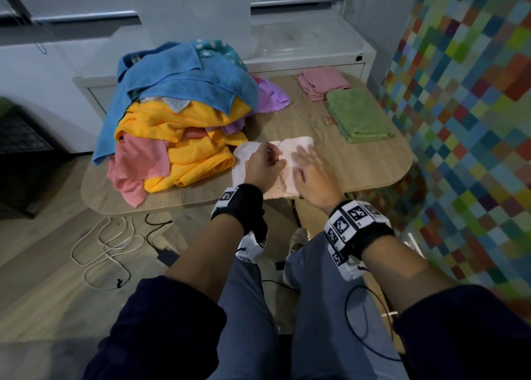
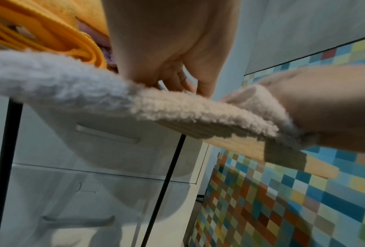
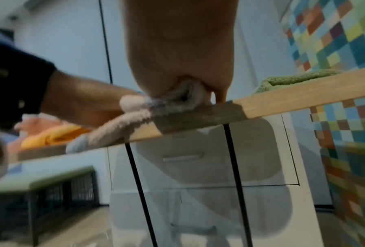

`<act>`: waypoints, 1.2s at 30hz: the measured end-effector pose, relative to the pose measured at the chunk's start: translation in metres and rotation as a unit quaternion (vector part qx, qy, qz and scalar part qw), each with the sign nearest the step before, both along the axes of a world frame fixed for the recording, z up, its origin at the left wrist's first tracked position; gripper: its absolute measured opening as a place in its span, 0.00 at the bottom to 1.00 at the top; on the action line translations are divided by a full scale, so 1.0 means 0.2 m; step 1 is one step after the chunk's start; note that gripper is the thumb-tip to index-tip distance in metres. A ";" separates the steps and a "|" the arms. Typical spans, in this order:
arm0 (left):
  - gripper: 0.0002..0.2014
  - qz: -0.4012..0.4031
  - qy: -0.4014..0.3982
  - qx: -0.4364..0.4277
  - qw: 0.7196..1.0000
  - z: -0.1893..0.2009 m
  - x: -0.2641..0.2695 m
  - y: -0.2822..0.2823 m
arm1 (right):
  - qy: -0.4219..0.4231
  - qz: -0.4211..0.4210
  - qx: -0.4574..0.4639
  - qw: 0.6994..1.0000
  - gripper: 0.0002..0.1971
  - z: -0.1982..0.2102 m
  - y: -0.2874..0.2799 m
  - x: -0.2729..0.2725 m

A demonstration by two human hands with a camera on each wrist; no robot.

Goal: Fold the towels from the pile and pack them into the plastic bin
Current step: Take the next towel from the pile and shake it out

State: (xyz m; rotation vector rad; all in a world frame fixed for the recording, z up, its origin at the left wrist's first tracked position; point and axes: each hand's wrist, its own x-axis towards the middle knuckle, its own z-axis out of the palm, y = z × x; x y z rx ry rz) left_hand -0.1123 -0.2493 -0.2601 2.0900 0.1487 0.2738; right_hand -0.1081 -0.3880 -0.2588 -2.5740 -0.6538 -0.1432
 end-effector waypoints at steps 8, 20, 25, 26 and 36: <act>0.28 -0.111 0.027 0.283 0.952 0.00 -0.11 0.07 | 0.014 0.006 -0.107 0.994 0.25 -0.03 -0.02 -0.01; 0.28 -0.179 0.112 0.390 0.896 0.03 -0.07 -0.07 | 0.083 -0.220 0.073 0.969 0.20 0.12 -0.09 -0.01; 0.28 -0.215 0.126 0.332 0.910 0.08 0.01 -0.22 | 0.088 -0.238 0.229 0.940 0.17 0.21 -0.17 0.04; 0.26 -0.221 0.105 0.310 0.919 0.10 0.02 -0.24 | 0.070 -0.240 0.222 0.942 0.18 0.22 -0.18 0.04; 0.13 0.004 0.032 -0.264 0.964 0.13 0.03 -0.01 | -0.097 -0.089 0.027 0.991 0.25 0.19 0.05 -0.15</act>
